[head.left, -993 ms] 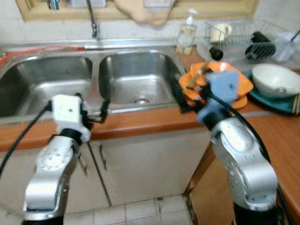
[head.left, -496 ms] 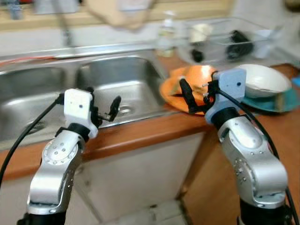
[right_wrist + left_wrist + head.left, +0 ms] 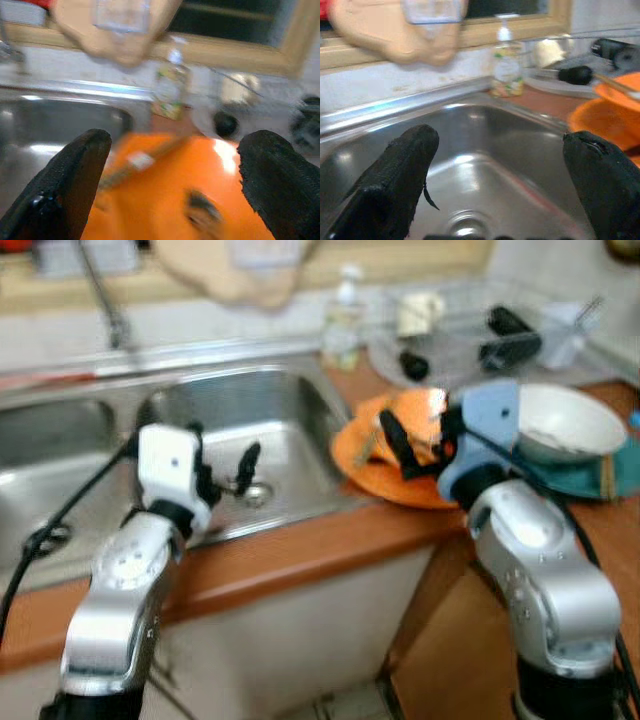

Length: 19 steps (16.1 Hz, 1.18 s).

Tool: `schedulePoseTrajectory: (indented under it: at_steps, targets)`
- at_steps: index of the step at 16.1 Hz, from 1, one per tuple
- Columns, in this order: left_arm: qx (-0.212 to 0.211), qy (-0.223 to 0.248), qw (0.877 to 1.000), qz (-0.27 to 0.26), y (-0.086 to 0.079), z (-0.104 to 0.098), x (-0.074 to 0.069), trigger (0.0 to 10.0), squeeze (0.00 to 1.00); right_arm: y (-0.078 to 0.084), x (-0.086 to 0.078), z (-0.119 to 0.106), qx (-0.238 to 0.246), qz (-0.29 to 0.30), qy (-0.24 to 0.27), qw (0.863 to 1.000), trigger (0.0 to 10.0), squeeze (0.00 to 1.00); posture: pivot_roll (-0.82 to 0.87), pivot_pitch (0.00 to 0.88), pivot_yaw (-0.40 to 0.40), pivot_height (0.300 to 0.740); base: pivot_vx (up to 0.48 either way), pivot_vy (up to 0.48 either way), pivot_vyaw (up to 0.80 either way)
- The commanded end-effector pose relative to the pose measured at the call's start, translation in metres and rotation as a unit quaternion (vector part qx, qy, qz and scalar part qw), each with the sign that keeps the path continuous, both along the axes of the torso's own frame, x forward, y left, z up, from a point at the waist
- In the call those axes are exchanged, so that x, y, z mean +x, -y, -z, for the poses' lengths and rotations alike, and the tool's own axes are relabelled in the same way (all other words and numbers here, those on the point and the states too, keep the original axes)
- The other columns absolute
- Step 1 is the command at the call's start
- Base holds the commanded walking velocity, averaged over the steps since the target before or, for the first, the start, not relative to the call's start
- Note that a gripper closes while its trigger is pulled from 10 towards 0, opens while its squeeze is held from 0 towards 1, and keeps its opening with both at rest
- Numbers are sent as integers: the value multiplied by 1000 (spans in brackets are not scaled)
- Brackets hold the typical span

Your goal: Kitchen organization

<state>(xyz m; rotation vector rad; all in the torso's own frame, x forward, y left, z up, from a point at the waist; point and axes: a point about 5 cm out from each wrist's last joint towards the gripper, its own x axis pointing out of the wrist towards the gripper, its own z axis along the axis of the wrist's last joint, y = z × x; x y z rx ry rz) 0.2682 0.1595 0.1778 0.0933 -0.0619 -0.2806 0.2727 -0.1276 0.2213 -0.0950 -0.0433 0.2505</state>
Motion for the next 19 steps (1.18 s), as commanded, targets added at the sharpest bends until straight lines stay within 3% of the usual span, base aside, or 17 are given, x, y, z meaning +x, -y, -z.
schedulePoseTrajectory:
  at_steps: [1, 10, 13, 15, 16, 19]
  targets:
    - [6, 1, 1000, 2, 1, -2, 1, 10000, 0, 2, -1, -2, -1, 5, 1, 1000, 10000, 0, -17, 0, 35, 740, 247, 0, 0]
    - [32, -10, 999, 8, -1, 1, 1, 10000, 0, 11, 7, -2, -31, 14, -11, 999, 10000, 0, -13, 0, 35, 740, 0, 0, 0]
    - [54, -21, 998, 33, -3, 1, 2, 10000, 0, 24, 20, -9, -140, -20, 9, 990, 10000, 0, -16, 0, 41, 740, 0, 0, 0]
    - [73, -27, 996, 53, -4, 2, 2, 10000, 0, 32, 30, -8, -215, -41, 6, 976, 10000, 0, -18, 0, 42, 740, 0, 0, 0]
    - [93, -24, 993, 65, -6, 0, 2, 10000, 0, 37, 35, -8, -265, -63, 9, 962, 10000, 0, -14, 0, 39, 740, 0, 0, 0]
    - [106, -29, 991, 81, -10, -2, 0, 10000, 0, 47, 45, -16, -306, -90, 24, 947, 10000, 0, -4, 0, 27, 740, 0, 0, 0]
